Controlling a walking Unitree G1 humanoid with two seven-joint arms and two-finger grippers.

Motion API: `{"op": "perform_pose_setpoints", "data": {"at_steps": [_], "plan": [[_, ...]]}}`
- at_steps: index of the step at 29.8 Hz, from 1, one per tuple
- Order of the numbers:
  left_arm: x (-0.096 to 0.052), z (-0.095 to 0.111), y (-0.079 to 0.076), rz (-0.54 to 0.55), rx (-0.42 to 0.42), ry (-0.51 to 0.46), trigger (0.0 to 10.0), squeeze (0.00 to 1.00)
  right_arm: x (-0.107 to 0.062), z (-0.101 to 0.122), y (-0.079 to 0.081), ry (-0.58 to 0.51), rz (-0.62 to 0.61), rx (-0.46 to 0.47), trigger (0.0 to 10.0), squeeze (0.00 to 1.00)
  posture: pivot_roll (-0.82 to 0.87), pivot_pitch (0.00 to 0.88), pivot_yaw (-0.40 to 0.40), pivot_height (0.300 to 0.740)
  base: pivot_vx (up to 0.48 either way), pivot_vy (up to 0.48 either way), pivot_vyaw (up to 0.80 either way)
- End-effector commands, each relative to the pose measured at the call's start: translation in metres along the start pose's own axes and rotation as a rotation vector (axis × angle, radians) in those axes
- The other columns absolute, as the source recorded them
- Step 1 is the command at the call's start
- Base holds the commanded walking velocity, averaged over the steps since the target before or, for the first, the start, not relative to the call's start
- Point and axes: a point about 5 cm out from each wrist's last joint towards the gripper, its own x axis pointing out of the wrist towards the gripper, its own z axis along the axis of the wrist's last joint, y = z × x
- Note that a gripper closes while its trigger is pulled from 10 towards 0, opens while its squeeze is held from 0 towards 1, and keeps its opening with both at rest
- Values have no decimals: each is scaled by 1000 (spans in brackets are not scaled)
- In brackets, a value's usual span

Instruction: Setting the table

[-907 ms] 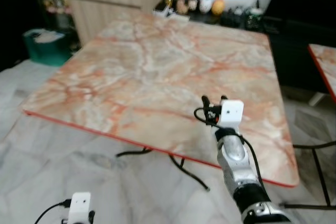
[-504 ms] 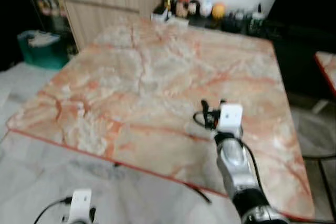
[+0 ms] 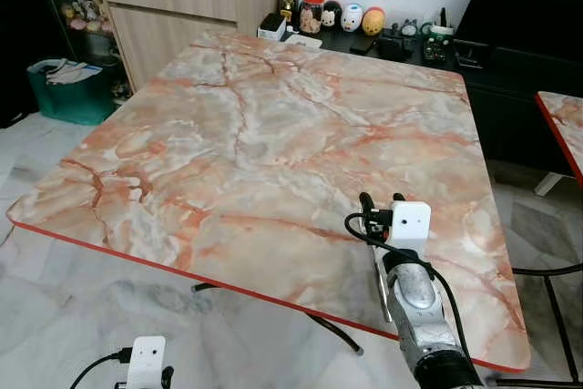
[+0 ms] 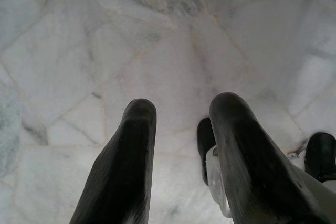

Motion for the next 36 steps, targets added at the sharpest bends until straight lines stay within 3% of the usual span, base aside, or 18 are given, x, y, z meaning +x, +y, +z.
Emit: {"op": "perform_pose_setpoints", "data": {"at_steps": [1,9,30,36], "plan": [[-1,-4,-3,-5,-17,10,10000,0,1,3,-2,-2,-4,2,10000,0,49,0,-78,740,-289,0,0],[-1,-4,-3,-4,-14,11,10000,0,2,3,2,4,7,6,10000,0,49,0,-77,740,-308,0,0],[0,-1,-2,2,-8,5,10000,0,1,2,4,23,13,9,10000,0,52,0,-73,740,0,0,0],[0,-2,-2,0,-6,8,10000,0,3,-3,-7,81,-73,-30,10000,0,51,0,-74,740,0,0,0]]}}
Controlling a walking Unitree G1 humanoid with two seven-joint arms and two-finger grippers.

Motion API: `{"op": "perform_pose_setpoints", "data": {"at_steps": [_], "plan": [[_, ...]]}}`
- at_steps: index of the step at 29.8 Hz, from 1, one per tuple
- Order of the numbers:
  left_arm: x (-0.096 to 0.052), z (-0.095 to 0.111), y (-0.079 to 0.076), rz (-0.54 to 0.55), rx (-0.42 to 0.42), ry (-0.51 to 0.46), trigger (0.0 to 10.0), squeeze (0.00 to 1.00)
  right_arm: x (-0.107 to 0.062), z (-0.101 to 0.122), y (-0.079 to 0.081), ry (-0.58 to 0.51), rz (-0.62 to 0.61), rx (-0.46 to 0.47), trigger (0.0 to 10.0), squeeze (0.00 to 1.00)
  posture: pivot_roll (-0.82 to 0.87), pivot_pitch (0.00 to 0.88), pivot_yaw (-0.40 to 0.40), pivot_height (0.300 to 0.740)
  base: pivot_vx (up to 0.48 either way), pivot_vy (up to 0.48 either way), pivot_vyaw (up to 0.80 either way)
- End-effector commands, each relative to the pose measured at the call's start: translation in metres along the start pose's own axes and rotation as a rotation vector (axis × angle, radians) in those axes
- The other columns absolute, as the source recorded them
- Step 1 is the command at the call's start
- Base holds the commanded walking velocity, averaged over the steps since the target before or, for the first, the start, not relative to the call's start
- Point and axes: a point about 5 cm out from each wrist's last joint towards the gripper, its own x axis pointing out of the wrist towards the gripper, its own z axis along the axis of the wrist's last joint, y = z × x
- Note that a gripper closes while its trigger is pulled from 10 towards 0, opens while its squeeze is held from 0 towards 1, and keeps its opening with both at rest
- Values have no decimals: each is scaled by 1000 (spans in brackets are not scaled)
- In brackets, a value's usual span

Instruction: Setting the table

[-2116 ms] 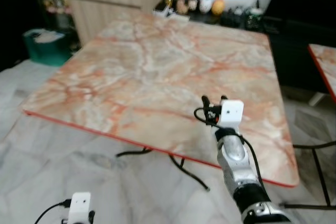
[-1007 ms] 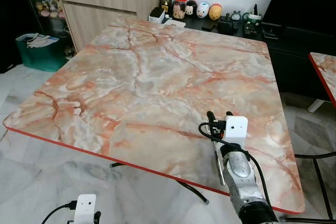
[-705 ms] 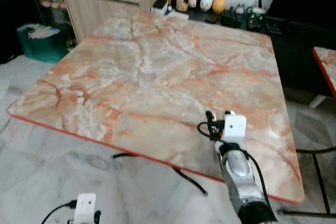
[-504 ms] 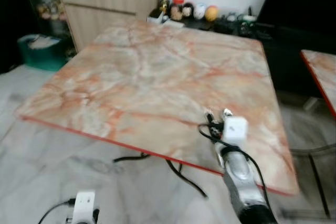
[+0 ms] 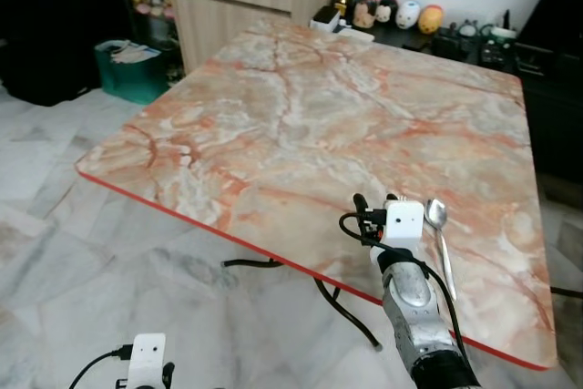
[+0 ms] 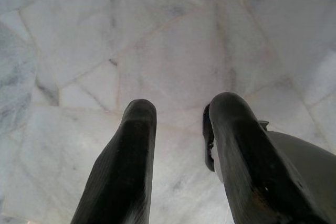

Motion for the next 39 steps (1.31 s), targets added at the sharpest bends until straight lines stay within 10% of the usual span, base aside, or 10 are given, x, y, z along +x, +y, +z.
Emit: {"op": "perform_pose_setpoints", "data": {"at_steps": [1,19,21,24,26,39], "plan": [[-2,-8,-1,-2,4,27,10000,0,1,-4,-7,43,-56,-1,10000,0,51,0,-74,740,0,0,0],[-2,-10,-2,-6,12,37,10000,0,0,-11,-15,170,-102,89,10000,0,49,0,-75,740,0,0,0],[-2,-10,-2,-6,14,40,10000,0,1,-11,-16,184,-111,95,10000,482,48,0,-75,740,0,0,0],[-3,-11,-1,-6,16,45,10000,0,2,-11,-16,205,-106,100,10000,380,48,0,-75,740,0,0,0],[-3,-11,-1,-6,17,47,10000,0,2,-12,-16,215,-103,102,10000,0,49,0,-75,740,0,0,0],[-3,-13,-2,-8,23,55,10000,0,8,-9,-14,248,-105,135,10000,0,51,0,-73,740,0,0,0]]}}
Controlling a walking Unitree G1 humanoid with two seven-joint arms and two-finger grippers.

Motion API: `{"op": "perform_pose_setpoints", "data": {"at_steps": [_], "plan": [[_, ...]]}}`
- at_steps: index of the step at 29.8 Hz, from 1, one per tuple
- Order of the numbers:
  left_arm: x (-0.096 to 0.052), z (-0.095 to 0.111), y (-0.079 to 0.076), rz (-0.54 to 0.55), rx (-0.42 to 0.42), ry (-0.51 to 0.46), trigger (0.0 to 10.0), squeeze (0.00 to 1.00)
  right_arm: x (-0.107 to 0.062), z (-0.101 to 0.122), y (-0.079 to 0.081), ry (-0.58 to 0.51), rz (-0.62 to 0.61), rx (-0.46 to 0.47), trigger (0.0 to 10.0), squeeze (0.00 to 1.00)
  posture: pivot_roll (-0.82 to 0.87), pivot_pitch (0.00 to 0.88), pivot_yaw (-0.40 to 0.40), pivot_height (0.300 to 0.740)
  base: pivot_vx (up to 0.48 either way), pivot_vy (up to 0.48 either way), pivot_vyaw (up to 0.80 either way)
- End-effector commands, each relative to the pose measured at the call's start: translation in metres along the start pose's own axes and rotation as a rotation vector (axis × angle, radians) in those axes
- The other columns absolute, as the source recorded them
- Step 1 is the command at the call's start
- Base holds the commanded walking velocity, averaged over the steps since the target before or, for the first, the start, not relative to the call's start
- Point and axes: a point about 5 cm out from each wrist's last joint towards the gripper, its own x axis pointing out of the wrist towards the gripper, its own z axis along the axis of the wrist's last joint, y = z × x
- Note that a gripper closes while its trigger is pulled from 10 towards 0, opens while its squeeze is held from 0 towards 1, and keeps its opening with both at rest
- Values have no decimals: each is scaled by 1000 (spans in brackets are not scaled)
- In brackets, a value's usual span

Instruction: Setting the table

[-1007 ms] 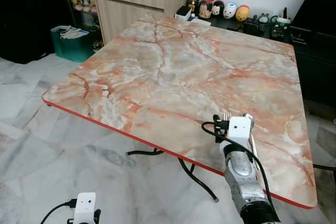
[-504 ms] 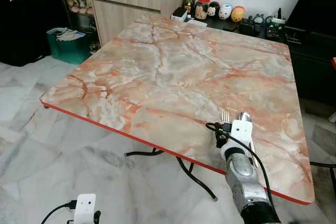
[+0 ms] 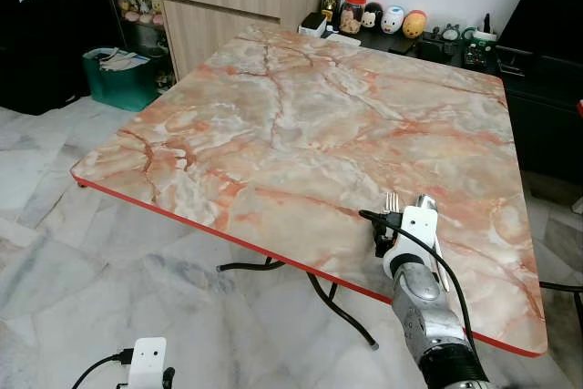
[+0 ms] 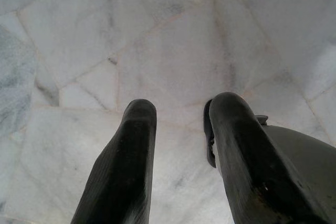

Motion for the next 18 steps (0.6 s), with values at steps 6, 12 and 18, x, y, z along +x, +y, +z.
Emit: {"op": "perform_pose_setpoints", "data": {"at_steps": [6,12,18], "plan": [[-2,-8,-2,-7,21,41,10000,0,5,9,-3,-5,-11,12,10000,0,48,0,-71,740,0,0,0],[-2,-9,-2,-8,22,46,10000,0,6,9,-5,1,-15,9,10000,0,48,0,-71,740,0,0,0],[-2,-10,-1,-7,24,49,10000,0,7,6,-7,23,-20,0,10000,0,50,0,-69,740,0,0,0]]}}
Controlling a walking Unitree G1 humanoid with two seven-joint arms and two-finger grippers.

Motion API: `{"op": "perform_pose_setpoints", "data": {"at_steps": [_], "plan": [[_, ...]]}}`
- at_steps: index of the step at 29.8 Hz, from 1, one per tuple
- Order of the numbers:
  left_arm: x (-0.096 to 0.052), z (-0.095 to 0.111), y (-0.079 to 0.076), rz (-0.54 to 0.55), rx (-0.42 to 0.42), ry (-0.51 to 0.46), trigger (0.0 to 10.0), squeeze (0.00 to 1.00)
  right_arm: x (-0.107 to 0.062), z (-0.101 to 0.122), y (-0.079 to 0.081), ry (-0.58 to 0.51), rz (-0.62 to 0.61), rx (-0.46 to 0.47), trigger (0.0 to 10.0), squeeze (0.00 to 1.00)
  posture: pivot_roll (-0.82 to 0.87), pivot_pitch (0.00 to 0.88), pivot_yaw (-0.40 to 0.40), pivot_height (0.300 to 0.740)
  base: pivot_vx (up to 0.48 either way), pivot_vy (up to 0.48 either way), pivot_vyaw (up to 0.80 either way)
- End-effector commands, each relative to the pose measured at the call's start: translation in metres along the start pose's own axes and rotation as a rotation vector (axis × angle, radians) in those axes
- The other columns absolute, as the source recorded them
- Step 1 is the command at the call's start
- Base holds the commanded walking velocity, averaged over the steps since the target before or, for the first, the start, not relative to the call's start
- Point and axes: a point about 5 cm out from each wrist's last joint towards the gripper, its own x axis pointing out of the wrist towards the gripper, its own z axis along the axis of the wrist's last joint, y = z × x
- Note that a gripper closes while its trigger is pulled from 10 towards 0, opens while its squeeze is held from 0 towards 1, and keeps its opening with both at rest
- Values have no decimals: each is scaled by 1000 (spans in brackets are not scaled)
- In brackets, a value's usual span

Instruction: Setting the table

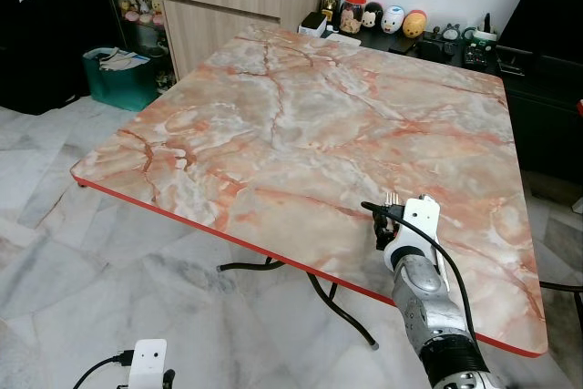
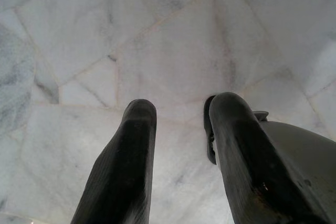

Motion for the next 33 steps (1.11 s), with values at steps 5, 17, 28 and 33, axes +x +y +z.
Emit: {"op": "perform_pose_setpoints", "data": {"at_steps": [5,17,28,33], "plan": [[-1,-7,-1,-3,20,38,10000,0,3,0,-4,21,-4,-6,10000,0,53,0,-69,740,0,0,0],[-1,-8,-1,-6,22,41,10000,0,7,0,-12,36,-24,-24,10000,0,52,0,-66,740,0,0,0],[-2,-9,0,-2,24,45,10000,0,7,-5,-4,59,17,-13,10000,0,55,0,-65,740,0,0,0],[-2,-10,-1,-6,25,49,10000,0,6,-9,-3,75,22,-17,10000,0,55,0,-65,740,0,0,0]]}}
